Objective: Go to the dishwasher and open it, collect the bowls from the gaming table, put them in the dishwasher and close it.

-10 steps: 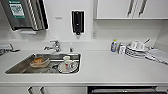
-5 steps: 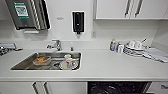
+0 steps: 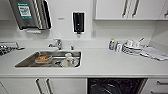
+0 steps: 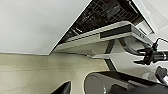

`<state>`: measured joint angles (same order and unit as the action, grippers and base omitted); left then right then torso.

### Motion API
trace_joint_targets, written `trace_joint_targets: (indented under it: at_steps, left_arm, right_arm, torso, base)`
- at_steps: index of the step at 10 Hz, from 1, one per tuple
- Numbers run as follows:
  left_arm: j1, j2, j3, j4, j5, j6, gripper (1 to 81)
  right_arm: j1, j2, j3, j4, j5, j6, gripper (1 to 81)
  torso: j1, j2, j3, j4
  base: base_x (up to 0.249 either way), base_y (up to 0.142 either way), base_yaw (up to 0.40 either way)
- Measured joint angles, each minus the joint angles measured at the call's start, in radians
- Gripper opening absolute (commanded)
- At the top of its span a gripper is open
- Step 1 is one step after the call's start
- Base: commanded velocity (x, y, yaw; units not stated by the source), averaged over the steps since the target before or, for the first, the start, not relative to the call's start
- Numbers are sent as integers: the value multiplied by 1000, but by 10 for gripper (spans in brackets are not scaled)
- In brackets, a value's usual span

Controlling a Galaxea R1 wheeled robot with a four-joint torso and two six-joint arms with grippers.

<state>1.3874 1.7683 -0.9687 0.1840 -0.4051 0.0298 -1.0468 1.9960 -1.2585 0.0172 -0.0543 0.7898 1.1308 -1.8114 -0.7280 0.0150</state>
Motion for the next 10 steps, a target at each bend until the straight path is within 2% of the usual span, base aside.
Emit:
trace_joint_targets:
  at_steps: [7, 10]
  left_arm:
    - [0, 8, -1, 0, 6, 0, 811]
    - [0, 18, -2, 0, 24, 0, 811]
  right_arm:
    - [-106, 166, -185, -33, 137, -50, 811]
    - [-109, 230, -261, -25, 151, -37, 811]
  torso:
    - [-2, 0, 0, -1]
    - [-2, 0, 0, -1]
  base:
    - [-86, 0, 0]
    - [-104, 0, 0]
